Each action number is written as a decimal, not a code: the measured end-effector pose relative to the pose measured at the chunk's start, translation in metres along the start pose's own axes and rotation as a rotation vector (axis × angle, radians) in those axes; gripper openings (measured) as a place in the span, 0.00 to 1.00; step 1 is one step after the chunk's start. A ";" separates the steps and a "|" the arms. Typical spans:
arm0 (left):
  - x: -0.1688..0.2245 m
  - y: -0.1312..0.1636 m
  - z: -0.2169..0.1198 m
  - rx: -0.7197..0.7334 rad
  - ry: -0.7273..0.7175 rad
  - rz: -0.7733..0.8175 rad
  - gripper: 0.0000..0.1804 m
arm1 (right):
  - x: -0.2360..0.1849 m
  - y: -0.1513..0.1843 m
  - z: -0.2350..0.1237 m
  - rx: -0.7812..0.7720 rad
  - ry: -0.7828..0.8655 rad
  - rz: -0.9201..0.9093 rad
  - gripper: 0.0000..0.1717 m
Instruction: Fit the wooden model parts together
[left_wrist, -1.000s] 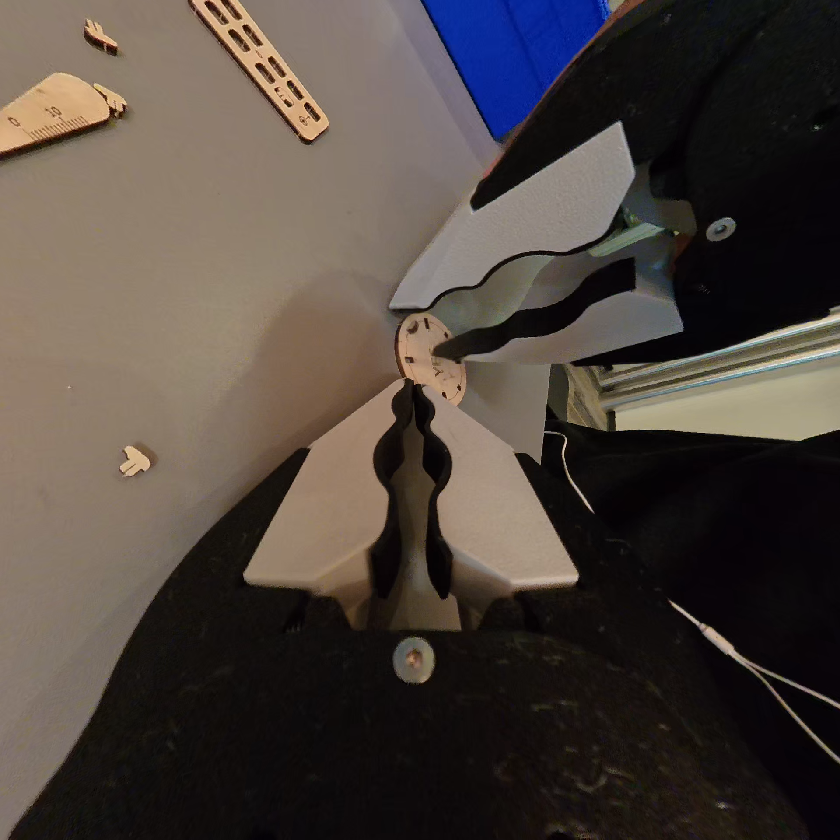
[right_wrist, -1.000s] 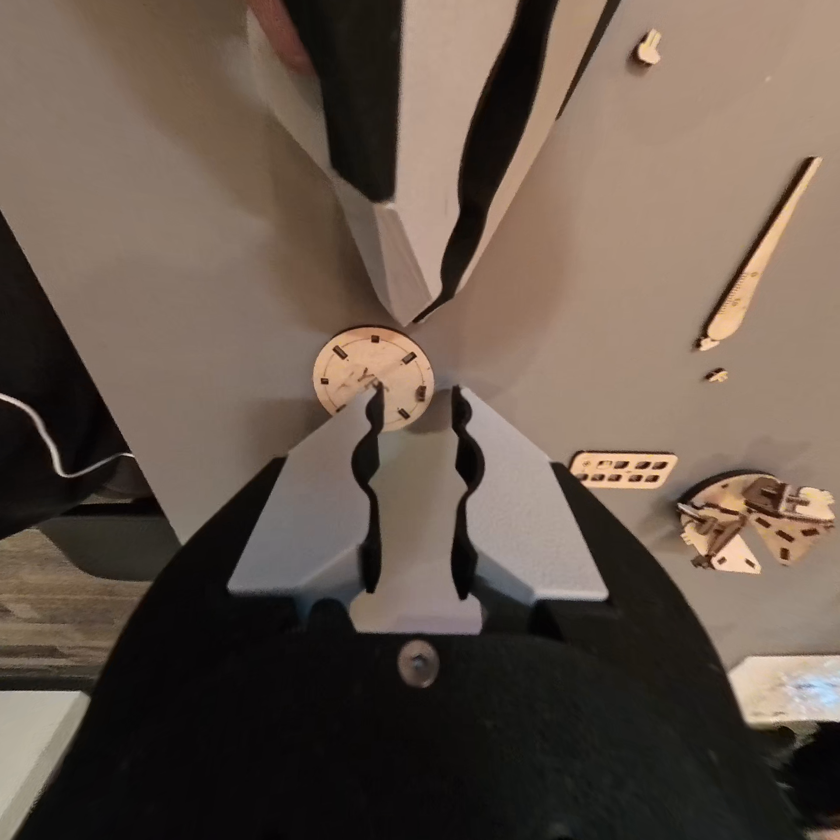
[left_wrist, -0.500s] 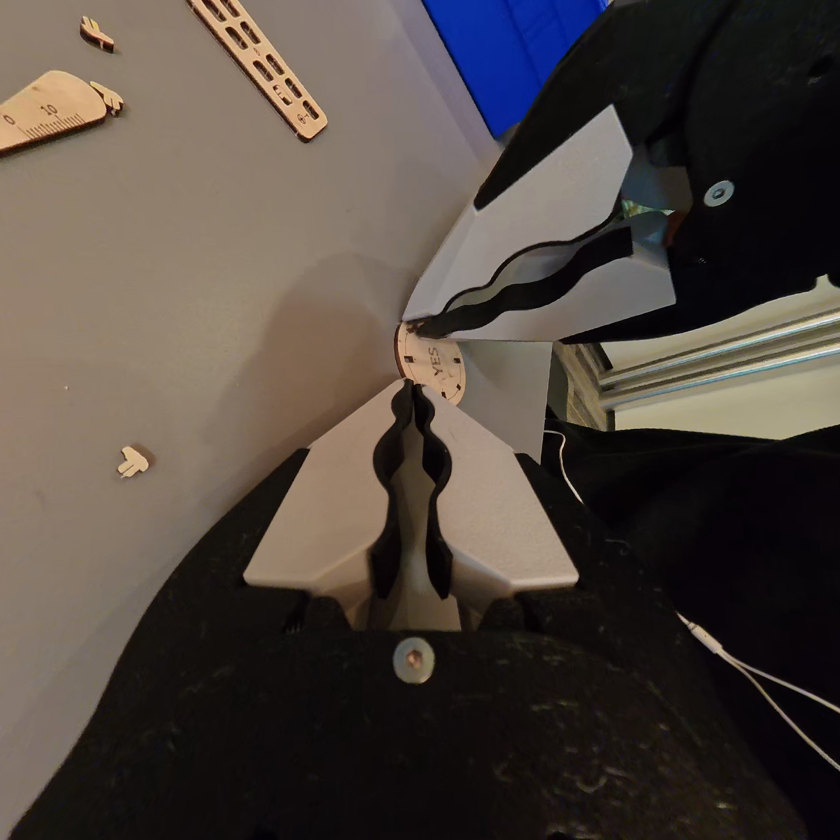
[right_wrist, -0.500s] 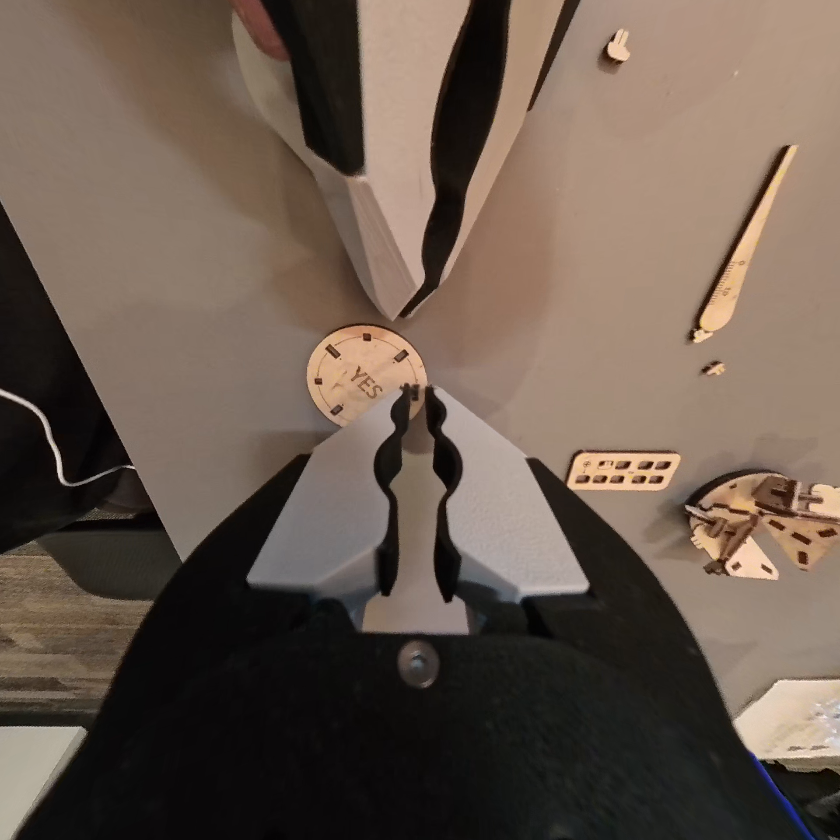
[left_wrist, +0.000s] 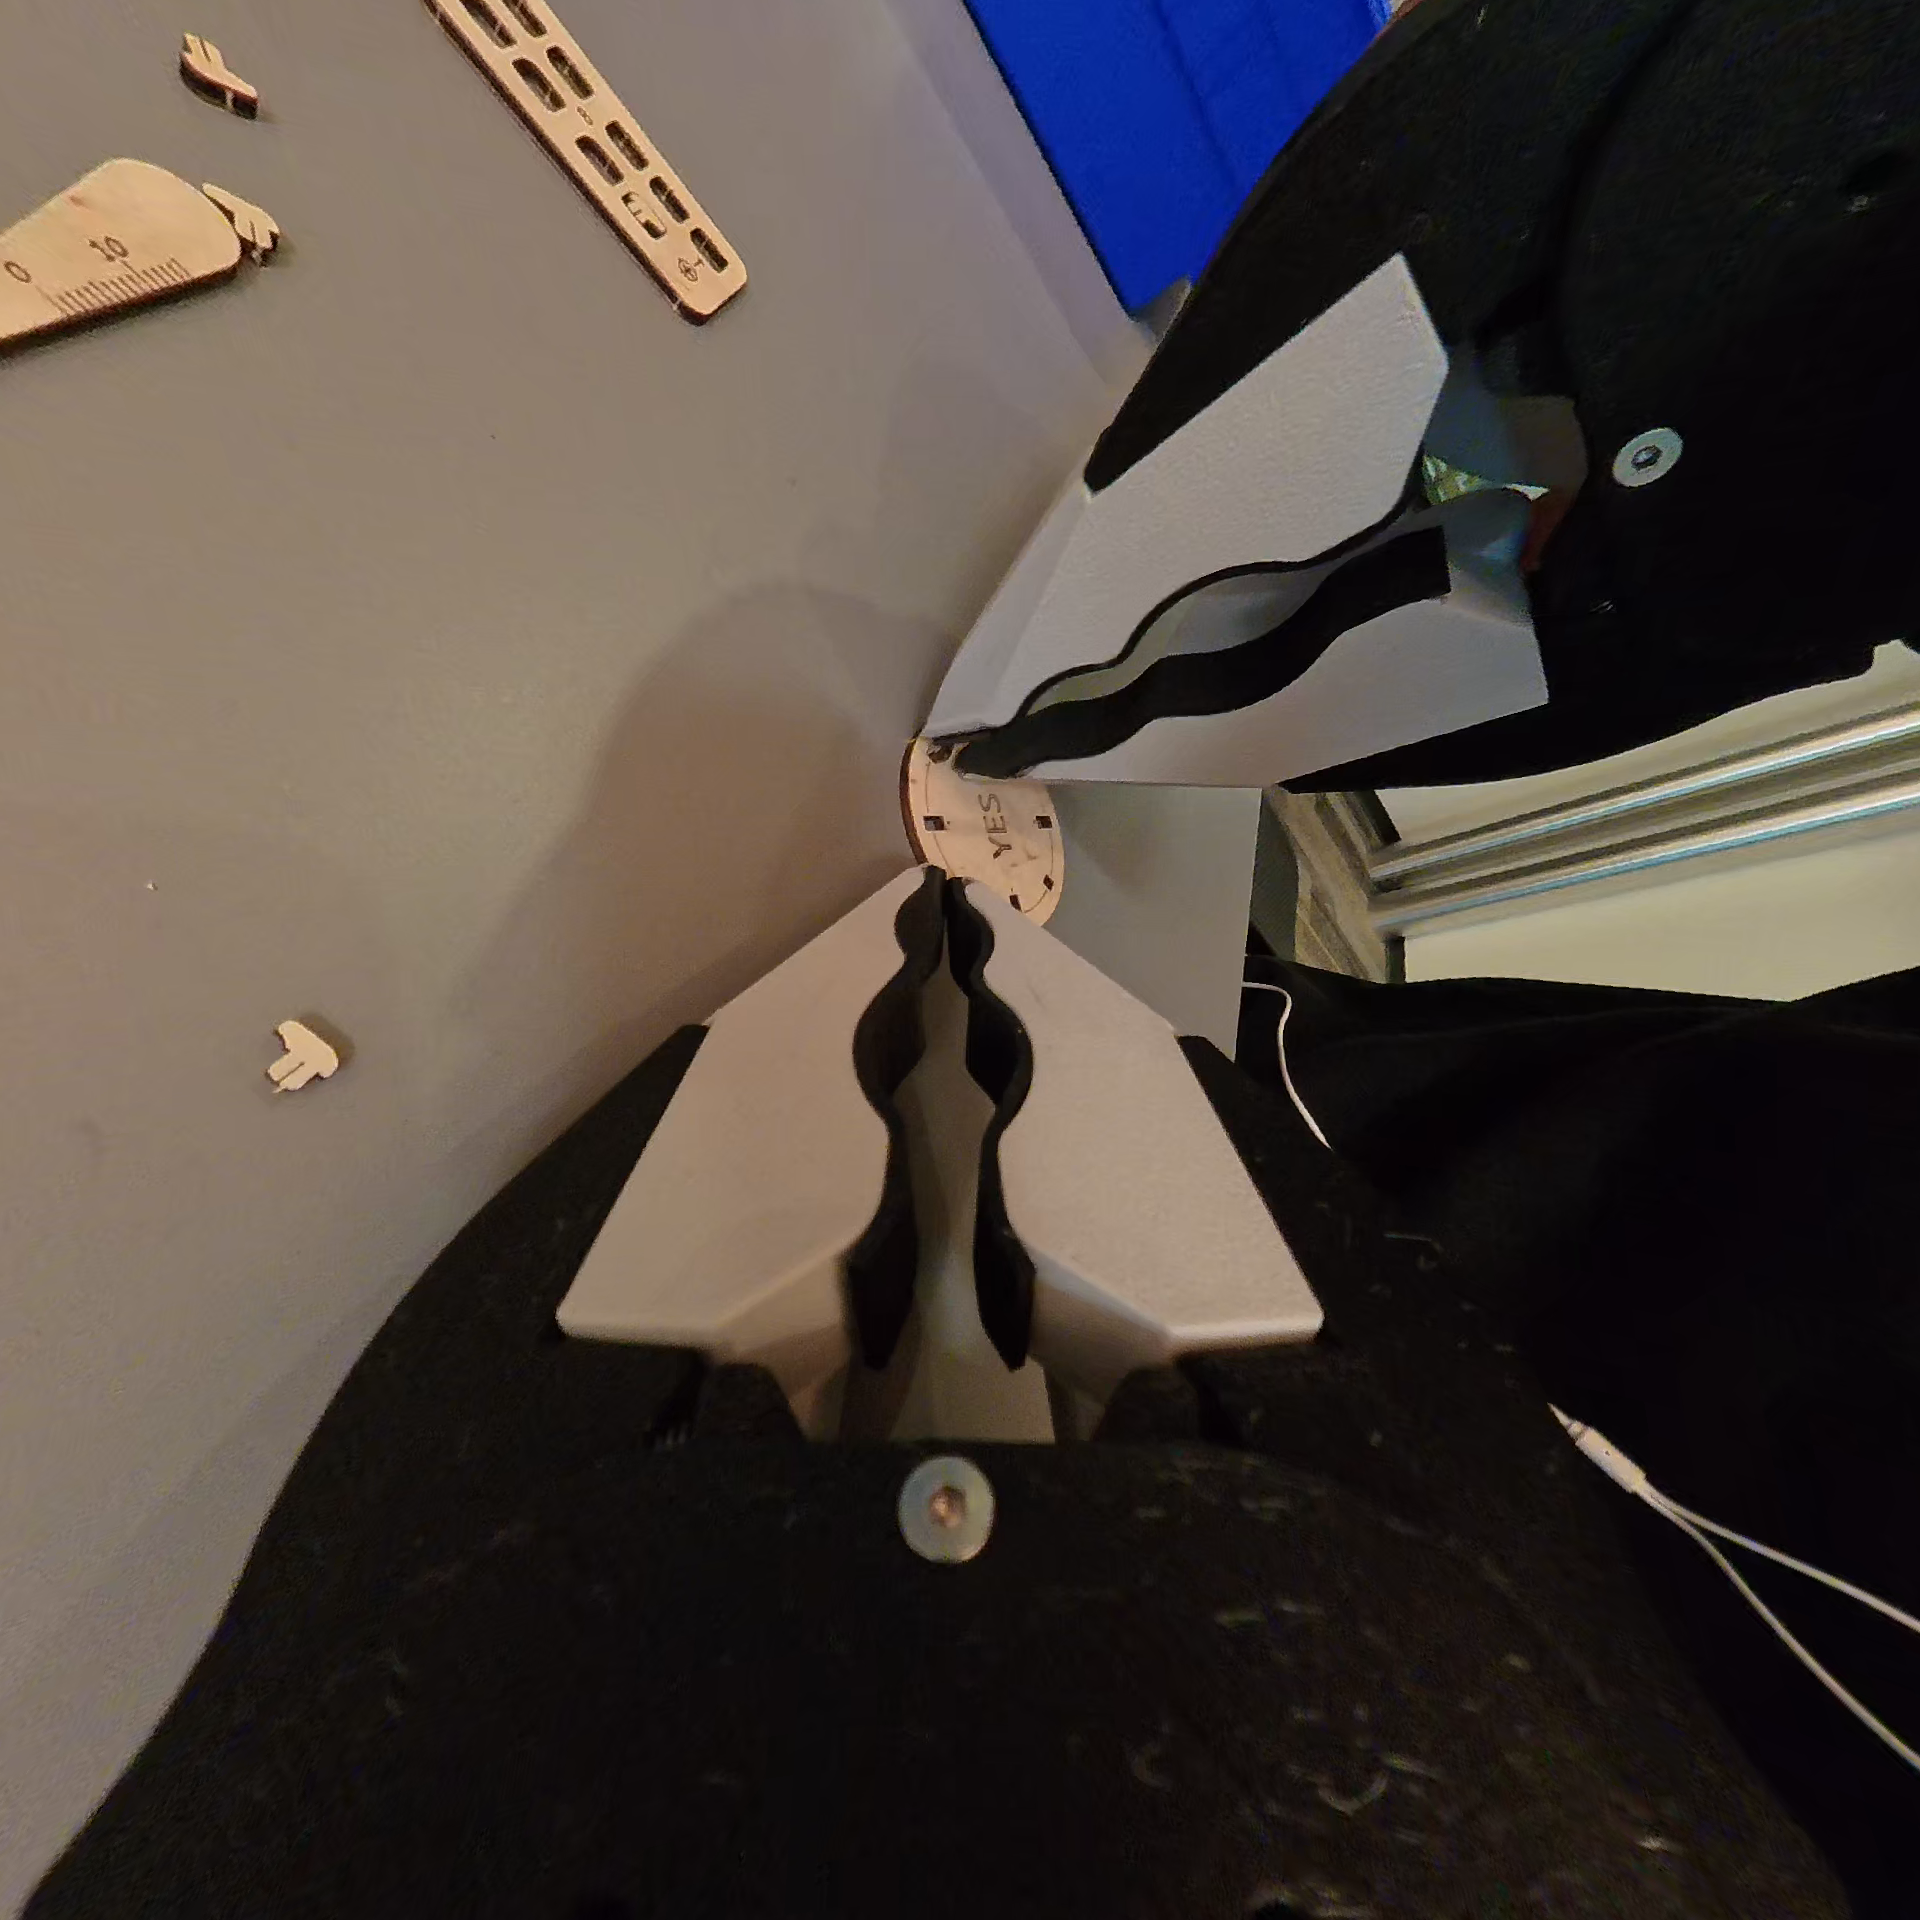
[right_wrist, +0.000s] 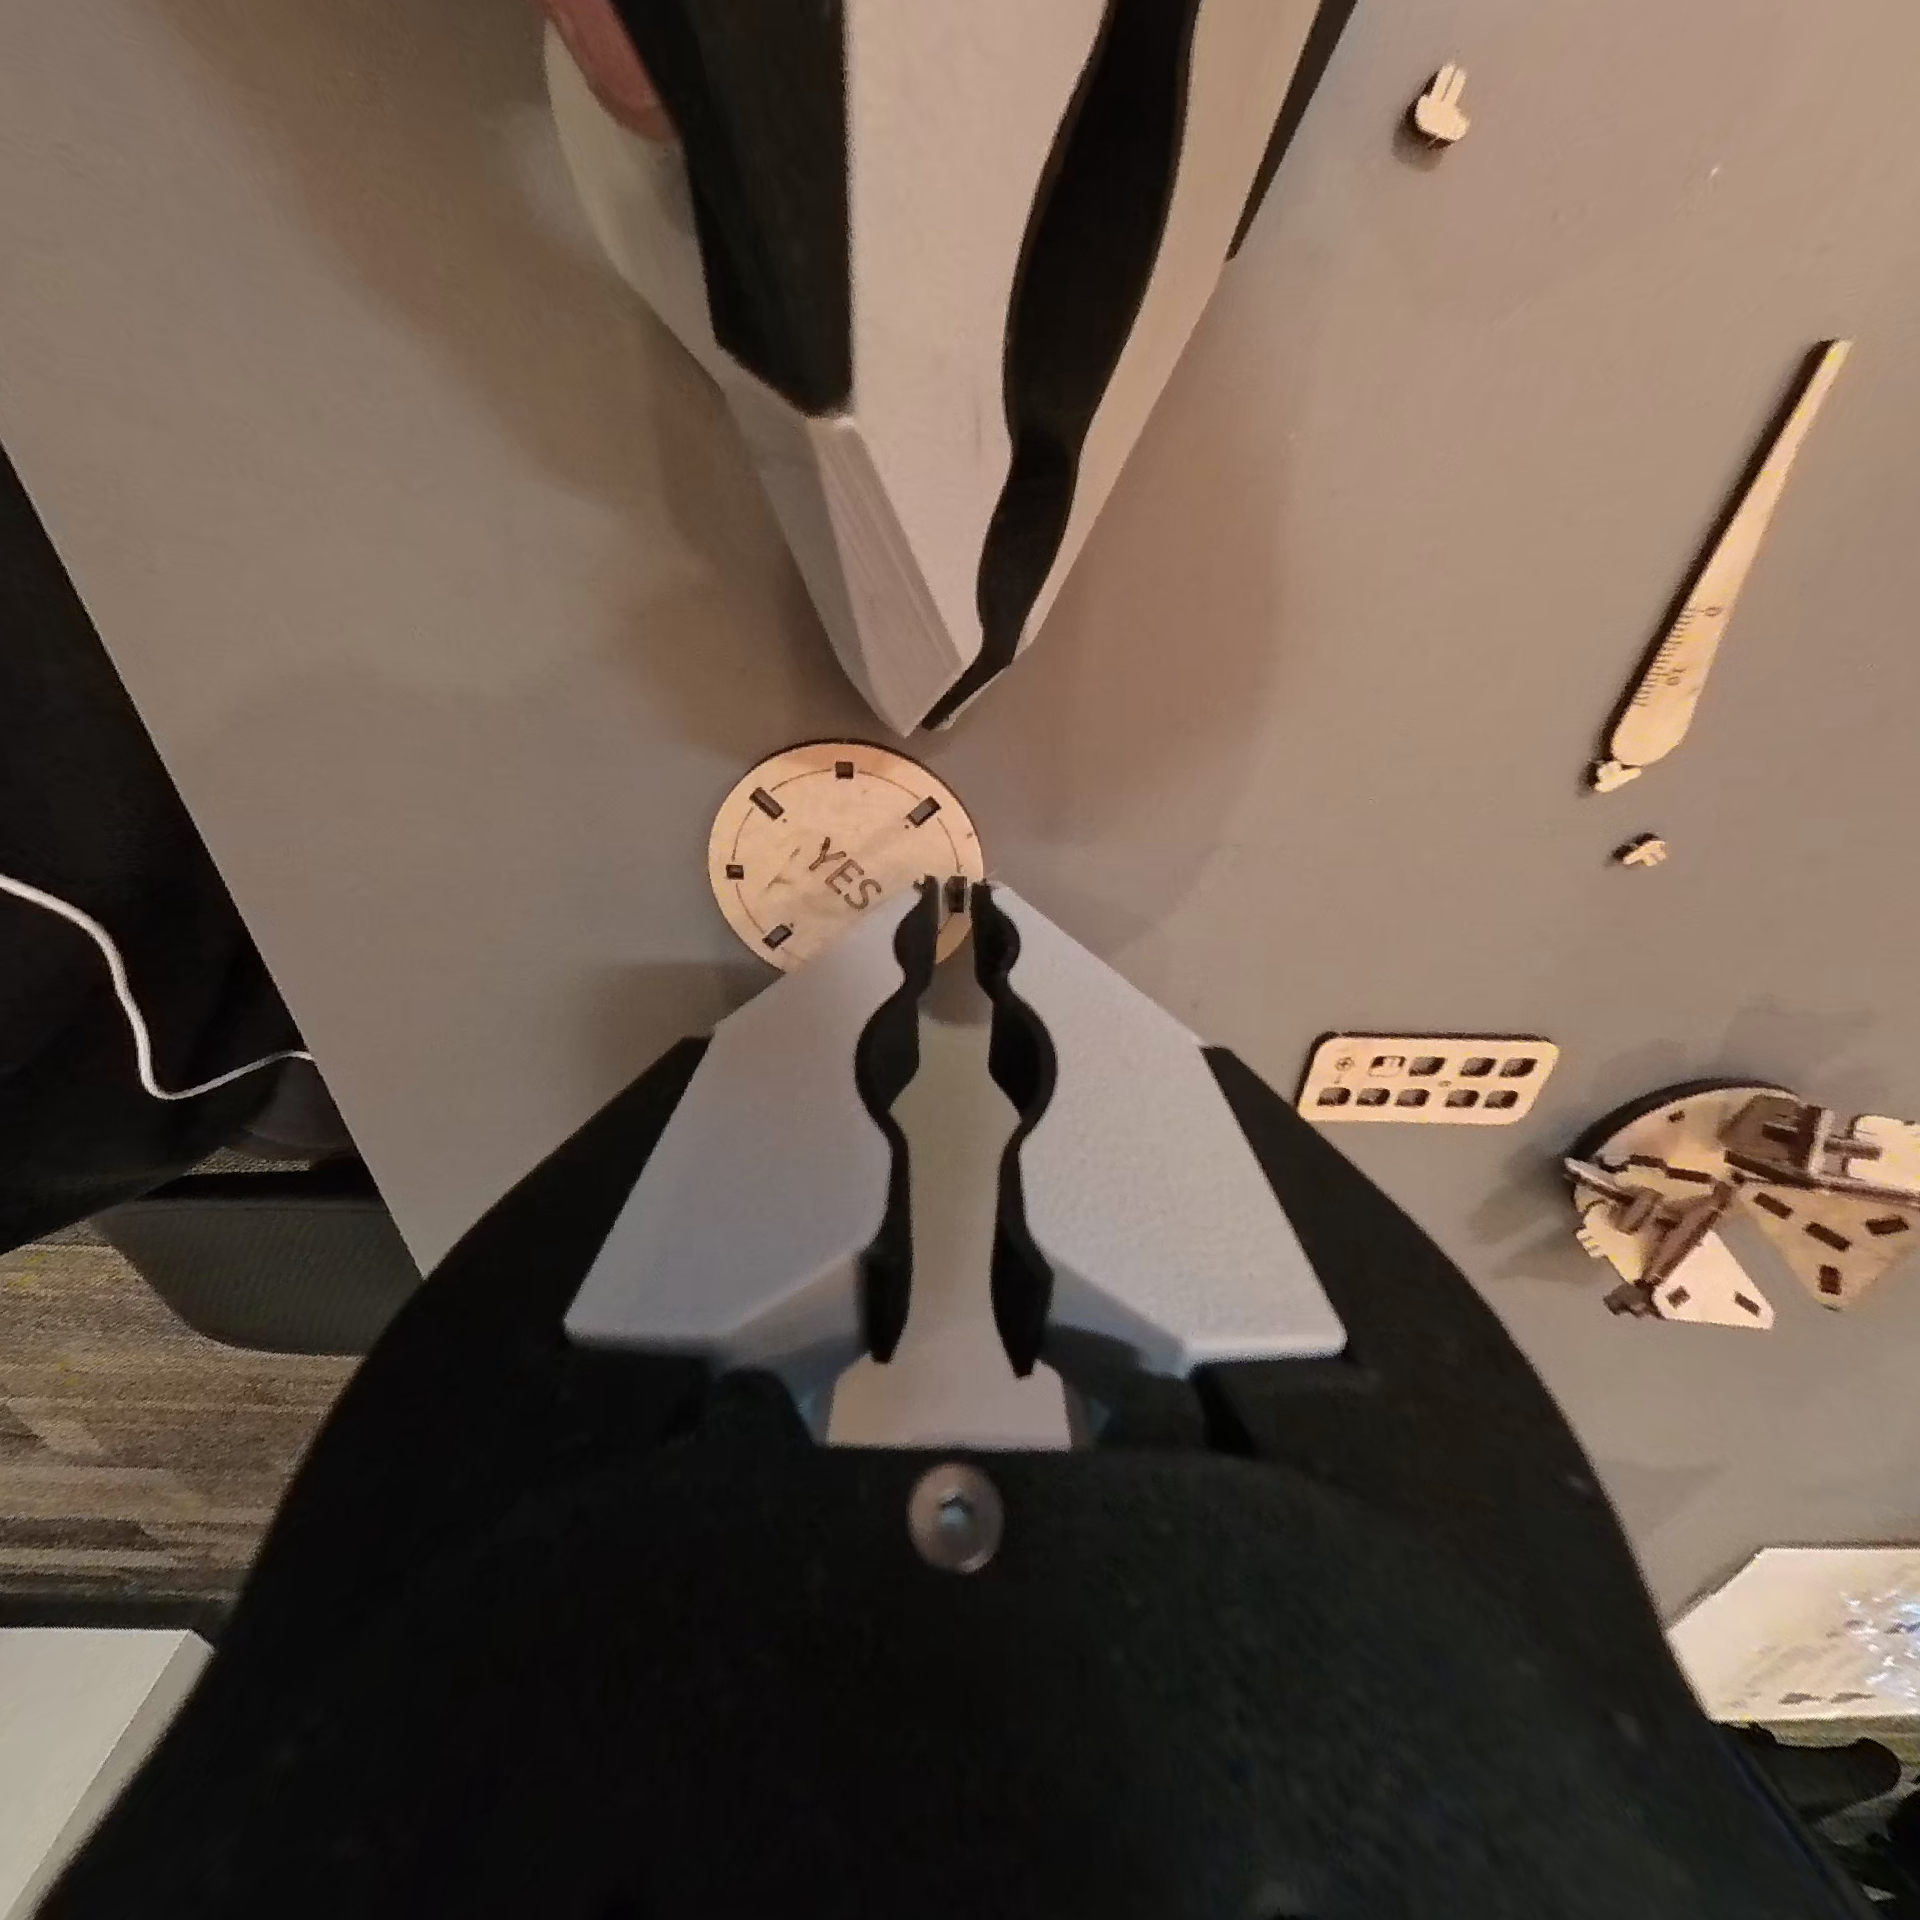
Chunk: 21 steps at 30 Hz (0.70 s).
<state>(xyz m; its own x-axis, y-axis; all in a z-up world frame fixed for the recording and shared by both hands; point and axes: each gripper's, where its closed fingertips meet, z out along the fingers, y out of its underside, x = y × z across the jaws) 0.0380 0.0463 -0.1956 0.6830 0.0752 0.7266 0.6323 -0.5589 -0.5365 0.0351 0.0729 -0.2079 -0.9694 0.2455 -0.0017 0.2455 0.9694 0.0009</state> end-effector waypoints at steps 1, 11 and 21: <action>0.000 0.000 0.000 0.000 0.000 0.000 0.00 | 0.000 0.000 0.000 0.000 0.001 0.001 0.02; 0.000 0.000 0.000 -0.001 -0.001 0.000 0.00 | -0.001 0.001 0.003 -0.007 -0.001 -0.001 0.00; 0.000 0.000 0.000 -0.002 -0.001 0.001 0.00 | -0.001 0.001 0.001 -0.007 0.000 0.003 0.01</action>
<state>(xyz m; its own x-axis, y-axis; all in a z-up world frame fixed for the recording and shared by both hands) 0.0384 0.0462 -0.1958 0.6839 0.0757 0.7257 0.6311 -0.5603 -0.5364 0.0360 0.0736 -0.2090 -0.9687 0.2480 -0.0012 0.2480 0.9687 0.0075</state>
